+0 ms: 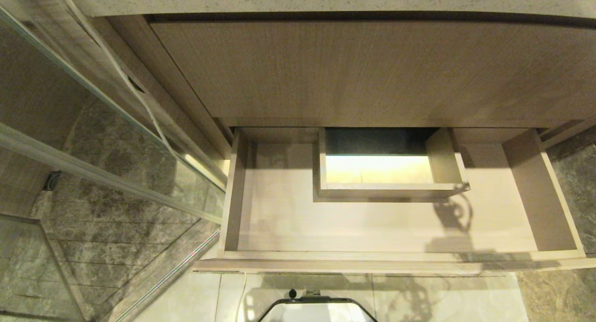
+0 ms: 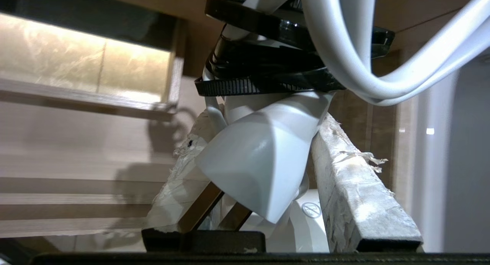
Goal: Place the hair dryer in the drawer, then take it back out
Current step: Place it on the countertop
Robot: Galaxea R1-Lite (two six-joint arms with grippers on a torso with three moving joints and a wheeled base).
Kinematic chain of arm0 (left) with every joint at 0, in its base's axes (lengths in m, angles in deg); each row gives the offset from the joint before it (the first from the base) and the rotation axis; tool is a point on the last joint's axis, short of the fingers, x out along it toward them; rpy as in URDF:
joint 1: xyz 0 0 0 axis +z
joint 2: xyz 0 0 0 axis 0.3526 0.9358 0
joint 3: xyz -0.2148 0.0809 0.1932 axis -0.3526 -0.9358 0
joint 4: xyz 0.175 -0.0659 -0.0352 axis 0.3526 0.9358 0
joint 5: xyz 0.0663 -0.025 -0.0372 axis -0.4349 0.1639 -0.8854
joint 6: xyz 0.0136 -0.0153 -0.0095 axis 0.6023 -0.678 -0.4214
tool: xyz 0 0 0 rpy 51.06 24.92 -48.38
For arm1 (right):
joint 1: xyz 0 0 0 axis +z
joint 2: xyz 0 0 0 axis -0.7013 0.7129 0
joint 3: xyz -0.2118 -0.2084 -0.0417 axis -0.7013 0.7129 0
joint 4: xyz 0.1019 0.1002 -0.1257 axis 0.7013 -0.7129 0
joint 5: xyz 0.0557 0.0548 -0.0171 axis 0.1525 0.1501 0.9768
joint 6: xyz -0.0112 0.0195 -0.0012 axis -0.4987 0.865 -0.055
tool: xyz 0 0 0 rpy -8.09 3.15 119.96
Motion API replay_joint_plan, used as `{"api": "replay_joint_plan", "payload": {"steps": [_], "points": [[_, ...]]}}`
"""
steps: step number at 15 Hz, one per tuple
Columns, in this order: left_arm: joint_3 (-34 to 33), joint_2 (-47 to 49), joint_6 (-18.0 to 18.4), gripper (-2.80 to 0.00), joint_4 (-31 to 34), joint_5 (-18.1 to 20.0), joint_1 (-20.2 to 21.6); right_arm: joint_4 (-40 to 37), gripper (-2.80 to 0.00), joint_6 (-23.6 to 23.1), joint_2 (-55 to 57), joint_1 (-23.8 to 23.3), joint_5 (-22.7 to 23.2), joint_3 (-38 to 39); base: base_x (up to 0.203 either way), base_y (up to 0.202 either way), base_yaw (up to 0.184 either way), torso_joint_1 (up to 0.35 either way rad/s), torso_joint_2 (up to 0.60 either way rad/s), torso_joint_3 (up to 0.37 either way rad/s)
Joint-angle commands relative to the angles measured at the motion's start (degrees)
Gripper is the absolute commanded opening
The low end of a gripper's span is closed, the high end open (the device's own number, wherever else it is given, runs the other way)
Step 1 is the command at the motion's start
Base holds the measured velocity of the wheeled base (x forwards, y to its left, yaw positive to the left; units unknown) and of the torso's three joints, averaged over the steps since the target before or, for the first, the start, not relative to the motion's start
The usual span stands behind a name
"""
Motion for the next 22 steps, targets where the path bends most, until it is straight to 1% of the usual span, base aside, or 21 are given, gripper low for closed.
{"api": "replay_joint_plan", "payload": {"steps": [1, 7, 11, 13, 15, 18, 20, 21, 22], "points": [[-0.1, 0.0, 0.0, -2.8, 0.0, 0.0, 0.0, 0.1, -2.8, -0.2, -0.1, 0.0, 0.1, 0.0, 0.0, 0.0, 0.0, 0.313, -0.52, -0.245], [-0.1, 0.0, 0.0, -2.8, 0.0, 0.0, 0.0, 0.1, -2.8, -0.2, -0.1, 0.1, 0.1, -0.2, 0.0, 0.0, 0.0, 0.287, -0.54, -0.255], [-0.1, 0.0, 0.0, -2.8, 0.0, 0.0, 0.0, -0.5, -2.8, -1.9, -0.2, 0.1, 0.1, 0.6, 0.0, 0.0, 0.0, 0.298, -0.58, -0.28], [-0.1, 0.0, 0.0, -2.8, 0.0, 0.0, 0.0, -2.6, -2.8, -2.0, -0.8, 0.2, -0.1, 1.1, 0.0, 0.0, 0.0, 0.304, -0.6, -0.278], [0.0, 0.0, 0.0, -2.8, 0.0, 0.0, 0.0, -3.2, -2.8, -2.0, -1.3, 0.5, -0.1, 1.8, 0.0, 0.0, 0.0, 0.073, -0.18, -0.07], [0.0, 0.0, 0.0, -2.8, 0.0, -0.1, 0.0, -3.8, -2.8, -2.0, -4.4, 1.0, -0.1, 4.9, 0.0, 0.0, 0.0, 0.0, 0.0, 0.0], [-0.1, 0.0, 0.0, -2.8, 0.0, 0.0, 0.0, -6.7, -2.8, -2.0, -5.5, 0.9, -0.2, 5.0, 0.0, 0.0, 0.0, 0.0, 0.0, 0.0], [-0.1, 0.0, 0.0, -2.8, 0.0, 0.0, 0.0, -9.6, -2.8, -2.0, -5.9, 0.9, -0.2, 4.3, 0.0, 0.0, 0.0, 0.0, 0.0, 0.0], [-0.1, 0.0, 0.0, -2.8, 0.0, 0.0, 0.0, -9.6, -2.8, -2.0, -6.0, 0.9, -0.2, 4.2, 0.0, 0.0, 0.0, 0.0, 0.0, 0.0]]}}
